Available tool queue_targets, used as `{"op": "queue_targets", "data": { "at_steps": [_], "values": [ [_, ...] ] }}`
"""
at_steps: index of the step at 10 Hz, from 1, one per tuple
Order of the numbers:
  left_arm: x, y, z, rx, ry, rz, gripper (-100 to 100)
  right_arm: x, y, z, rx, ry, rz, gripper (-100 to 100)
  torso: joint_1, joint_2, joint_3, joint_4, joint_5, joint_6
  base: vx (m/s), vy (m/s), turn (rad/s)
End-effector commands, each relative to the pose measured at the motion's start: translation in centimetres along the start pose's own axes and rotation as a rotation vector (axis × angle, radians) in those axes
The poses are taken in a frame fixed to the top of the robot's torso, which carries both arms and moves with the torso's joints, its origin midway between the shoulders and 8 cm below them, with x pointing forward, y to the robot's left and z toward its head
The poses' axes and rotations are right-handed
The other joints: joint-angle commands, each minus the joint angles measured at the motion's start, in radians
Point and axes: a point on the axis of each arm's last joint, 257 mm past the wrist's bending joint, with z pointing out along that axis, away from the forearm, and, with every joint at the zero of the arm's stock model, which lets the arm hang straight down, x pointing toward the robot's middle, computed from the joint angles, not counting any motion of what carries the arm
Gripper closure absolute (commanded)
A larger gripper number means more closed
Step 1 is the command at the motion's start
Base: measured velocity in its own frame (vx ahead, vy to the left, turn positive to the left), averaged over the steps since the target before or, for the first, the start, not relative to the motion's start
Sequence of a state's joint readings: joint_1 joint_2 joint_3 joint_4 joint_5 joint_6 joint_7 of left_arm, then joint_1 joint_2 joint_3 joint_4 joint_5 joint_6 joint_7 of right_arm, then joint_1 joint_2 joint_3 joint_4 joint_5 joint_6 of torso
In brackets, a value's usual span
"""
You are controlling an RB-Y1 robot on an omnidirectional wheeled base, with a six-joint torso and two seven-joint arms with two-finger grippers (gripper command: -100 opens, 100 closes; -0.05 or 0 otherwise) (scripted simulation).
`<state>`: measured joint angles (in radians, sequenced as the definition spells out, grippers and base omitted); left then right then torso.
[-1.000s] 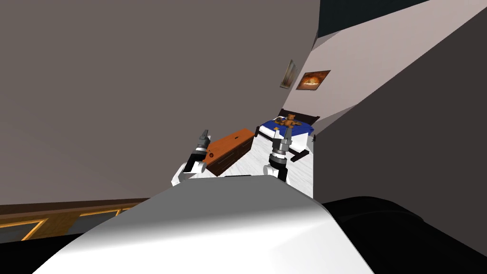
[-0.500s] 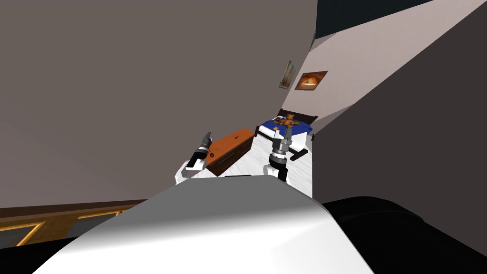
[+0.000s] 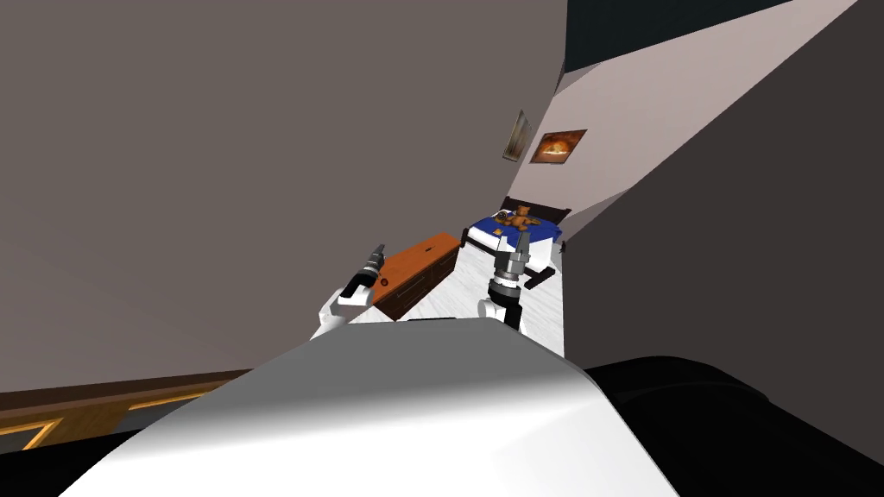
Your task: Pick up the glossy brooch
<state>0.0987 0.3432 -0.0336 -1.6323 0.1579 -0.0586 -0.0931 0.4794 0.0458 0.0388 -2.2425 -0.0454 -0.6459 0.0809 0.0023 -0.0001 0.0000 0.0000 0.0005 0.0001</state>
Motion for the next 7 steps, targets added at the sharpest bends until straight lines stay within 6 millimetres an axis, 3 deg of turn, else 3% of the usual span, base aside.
{"op": "queue_targets", "data": {
  "at_steps": [1, 4, 7],
  "values": [
    [-0.1, 2.2, 0.4, -0.058, 0.004, 0.000, -100, 0.0, 0.0, 0.0, 0.000, 0.000, 0.000, 0, 0.000, 0.000, 0.000, 0.000, 0.000, 0.000, -0.002, 0.027, -0.042],
    [-0.7, 6.0, 1.5, -0.177, 0.019, 0.002, -100, 0.0, 0.0, 0.0, 0.000, 0.000, 0.000, 0, -0.001, 0.000, 0.000, 0.000, 0.000, 0.000, -0.001, 0.027, -0.081],
    [-1.2, 10.2, 1.3, -0.291, 0.022, 0.001, -100, 0.0, 0.0, 0.0, 0.000, 0.000, 0.000, 0, 0.000, -0.001, 0.000, 0.000, 0.000, 0.000, 0.003, 0.028, -0.069]
  ]
}}
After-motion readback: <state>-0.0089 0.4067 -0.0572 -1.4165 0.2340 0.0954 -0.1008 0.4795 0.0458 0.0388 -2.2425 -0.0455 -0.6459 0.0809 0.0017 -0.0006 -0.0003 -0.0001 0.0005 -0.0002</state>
